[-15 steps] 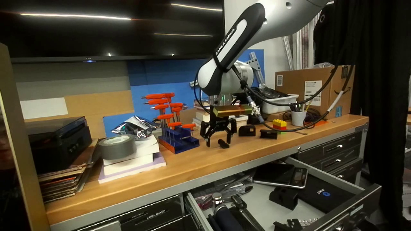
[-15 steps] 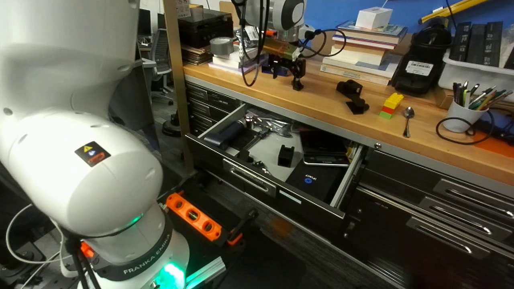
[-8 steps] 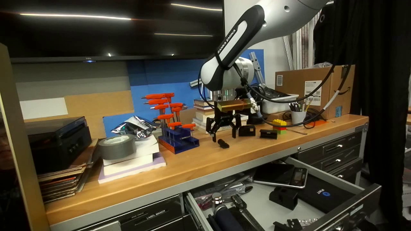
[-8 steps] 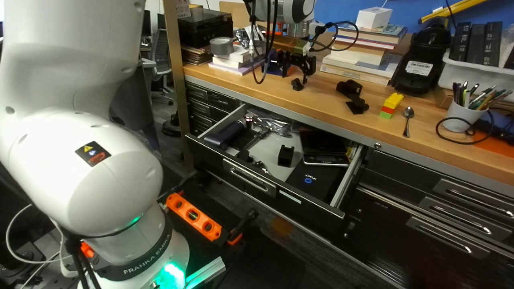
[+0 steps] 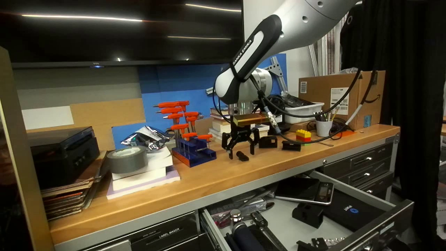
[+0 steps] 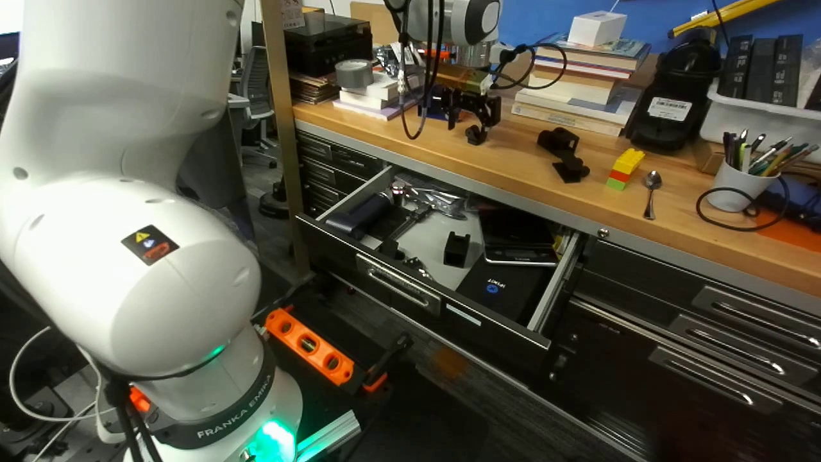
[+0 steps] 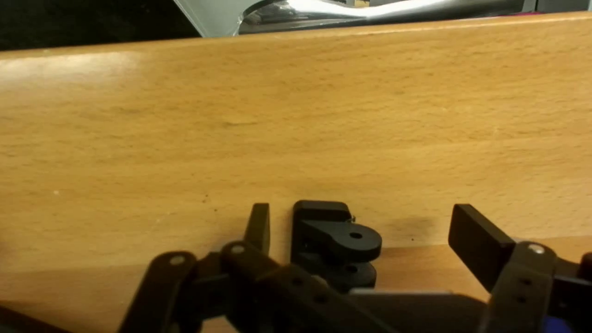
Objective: Put the black objects inside the open drawer and close the drawer
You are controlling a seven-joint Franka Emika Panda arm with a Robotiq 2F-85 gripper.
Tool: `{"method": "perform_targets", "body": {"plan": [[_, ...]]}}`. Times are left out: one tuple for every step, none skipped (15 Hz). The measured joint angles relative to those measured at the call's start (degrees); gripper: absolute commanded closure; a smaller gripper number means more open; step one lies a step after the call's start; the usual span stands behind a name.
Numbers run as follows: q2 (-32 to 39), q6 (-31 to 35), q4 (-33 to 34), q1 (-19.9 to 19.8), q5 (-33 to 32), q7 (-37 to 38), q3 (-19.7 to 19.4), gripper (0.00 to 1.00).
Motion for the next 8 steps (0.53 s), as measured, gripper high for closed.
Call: {"method": "perform_targets", "body": {"plan": [[0.3,0.0,0.4,0.0,0.0,0.2,-0.1,0.0],[0.6,0.0,0.8,-0.1,0.0,0.3,-0.2,0.0],[0.9,0.1,1.2,-0.1,0.0,0.4,-0.3,0.0],[1.1,0.1,1.5,-0.1,0.0,0.5,-0.5,0.0],[1.4,0.1,1.8,-0.1,0.0,0.6,-0.7,0.0],[1.7,0.1,2.1,-0.1,0.0,0.7,-0.8,0.0],[2.0,0.3,2.4,-0.1,0.0,1.0,-0.9,0.0],[2.2,0.4,2.6,-0.1,0.0,1.2,-1.0,0.05]]}}
